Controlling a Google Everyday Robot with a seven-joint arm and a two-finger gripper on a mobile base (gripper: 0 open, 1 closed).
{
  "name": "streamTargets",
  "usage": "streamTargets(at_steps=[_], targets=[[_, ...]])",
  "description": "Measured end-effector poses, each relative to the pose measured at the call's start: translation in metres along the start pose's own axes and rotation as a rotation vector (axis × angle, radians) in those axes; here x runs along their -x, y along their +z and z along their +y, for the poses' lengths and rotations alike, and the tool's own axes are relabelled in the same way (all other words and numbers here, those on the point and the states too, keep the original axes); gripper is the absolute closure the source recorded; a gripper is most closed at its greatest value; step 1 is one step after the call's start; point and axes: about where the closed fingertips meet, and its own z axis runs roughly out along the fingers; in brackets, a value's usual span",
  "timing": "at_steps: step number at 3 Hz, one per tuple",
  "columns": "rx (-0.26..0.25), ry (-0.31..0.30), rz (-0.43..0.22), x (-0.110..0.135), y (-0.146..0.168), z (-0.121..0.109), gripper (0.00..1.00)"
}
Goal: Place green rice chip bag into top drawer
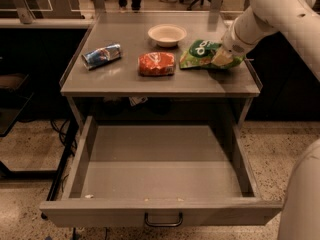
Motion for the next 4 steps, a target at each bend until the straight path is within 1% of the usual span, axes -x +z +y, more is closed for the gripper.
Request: streamTargets(at_steps=[1,2,3,4], targets=[[0.057,0.004,-0.011,0.002,-0.059,0.018,1.0],[0.057,0.004,-0.011,0.002,-0.059,0.018,1.0],[0.058,-0.005,-0.018,-0.003,-0.061,0.037,1.0],[0.023,-0.014,-0.078,-0.009,-0.087,0.076,1.0]])
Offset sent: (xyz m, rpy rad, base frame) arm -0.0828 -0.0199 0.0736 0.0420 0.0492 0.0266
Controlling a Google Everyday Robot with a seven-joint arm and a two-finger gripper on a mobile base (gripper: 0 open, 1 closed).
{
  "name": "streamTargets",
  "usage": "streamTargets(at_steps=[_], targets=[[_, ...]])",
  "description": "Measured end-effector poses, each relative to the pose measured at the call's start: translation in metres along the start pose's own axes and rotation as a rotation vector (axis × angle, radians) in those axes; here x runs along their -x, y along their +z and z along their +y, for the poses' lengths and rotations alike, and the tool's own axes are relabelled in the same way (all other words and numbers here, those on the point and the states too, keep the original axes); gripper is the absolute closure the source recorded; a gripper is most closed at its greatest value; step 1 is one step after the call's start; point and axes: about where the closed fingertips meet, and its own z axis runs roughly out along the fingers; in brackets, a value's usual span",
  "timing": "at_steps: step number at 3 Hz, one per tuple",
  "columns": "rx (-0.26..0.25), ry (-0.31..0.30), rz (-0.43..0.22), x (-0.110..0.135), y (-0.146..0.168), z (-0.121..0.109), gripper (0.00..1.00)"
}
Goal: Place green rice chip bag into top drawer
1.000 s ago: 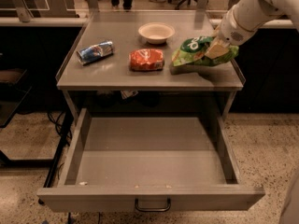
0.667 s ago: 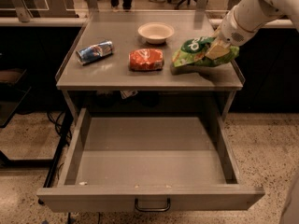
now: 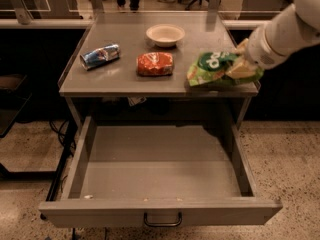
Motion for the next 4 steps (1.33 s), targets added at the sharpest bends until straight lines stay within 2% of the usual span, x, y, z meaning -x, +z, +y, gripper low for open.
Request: streamTargets(at_steps=[1,2,4], targets=[[0.0,-0.002,-0.036,-0.017,-0.016,0.053,1.0],[0.032,0.035,-0.003,-0.047,-0.01,0.075,1.0],[0.023,0.024,-0.014,-0.037,-0.011,0.077,1.0]])
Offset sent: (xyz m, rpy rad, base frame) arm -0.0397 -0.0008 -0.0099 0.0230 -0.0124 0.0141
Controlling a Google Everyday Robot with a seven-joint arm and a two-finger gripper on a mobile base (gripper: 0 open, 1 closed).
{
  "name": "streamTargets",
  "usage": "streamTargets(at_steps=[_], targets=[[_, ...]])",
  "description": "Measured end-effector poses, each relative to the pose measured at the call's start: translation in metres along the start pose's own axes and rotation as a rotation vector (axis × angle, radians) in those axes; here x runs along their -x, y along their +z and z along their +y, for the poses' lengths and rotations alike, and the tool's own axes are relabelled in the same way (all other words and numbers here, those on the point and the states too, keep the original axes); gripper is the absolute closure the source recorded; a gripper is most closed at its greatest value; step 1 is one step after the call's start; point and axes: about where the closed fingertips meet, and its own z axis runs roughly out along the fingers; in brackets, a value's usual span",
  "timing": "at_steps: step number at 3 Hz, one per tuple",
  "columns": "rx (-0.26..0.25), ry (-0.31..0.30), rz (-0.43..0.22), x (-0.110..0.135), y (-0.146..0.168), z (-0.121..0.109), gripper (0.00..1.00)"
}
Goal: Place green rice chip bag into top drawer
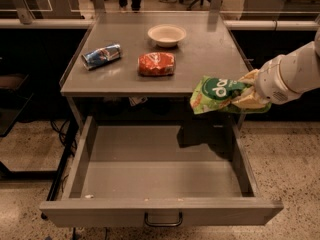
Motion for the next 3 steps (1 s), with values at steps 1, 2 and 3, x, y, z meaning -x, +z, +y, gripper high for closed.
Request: streamTargets(at_steps=[1,2,3], targets=[[0.031,-0.042,-0.047,0.017,-0.001,0.04,1.0],[0.176,-0.121,-0.082,0.017,0.022,0.106,1.0],[0.312,-0.218,-0.041,-0.003,0.104,0.145,1.0]])
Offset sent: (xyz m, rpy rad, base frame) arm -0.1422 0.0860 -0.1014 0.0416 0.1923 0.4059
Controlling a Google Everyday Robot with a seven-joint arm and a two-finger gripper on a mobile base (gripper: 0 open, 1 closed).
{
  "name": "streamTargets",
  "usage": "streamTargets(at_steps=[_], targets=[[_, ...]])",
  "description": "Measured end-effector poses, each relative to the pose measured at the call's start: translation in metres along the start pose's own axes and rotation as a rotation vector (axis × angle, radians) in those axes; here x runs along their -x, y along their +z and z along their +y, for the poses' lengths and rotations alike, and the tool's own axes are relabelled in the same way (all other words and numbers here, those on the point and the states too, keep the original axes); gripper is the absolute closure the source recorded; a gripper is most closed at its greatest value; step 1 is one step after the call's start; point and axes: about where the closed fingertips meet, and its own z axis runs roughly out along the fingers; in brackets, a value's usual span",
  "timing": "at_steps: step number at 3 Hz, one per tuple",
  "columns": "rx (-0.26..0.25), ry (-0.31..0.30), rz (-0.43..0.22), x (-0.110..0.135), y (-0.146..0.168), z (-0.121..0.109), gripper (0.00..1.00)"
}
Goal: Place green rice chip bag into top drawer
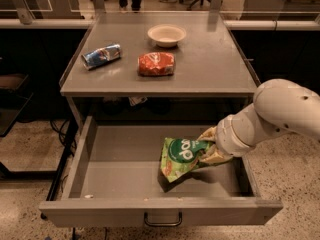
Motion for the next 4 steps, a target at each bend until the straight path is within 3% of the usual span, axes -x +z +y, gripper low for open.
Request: streamTargets(at_steps=[1,2,3,4], targets=[[0.0,-0.002,0.001,0.0,0.001,0.0,1.0],[-0.034,0.008,0.005,0.0,-0.005,0.003,1.0],[-0.076,0.008,-0.042,0.005,0.011,0.0,1.0],[-0.18,0.018,-0.123,0.01,0.033,-0.029,1.0]])
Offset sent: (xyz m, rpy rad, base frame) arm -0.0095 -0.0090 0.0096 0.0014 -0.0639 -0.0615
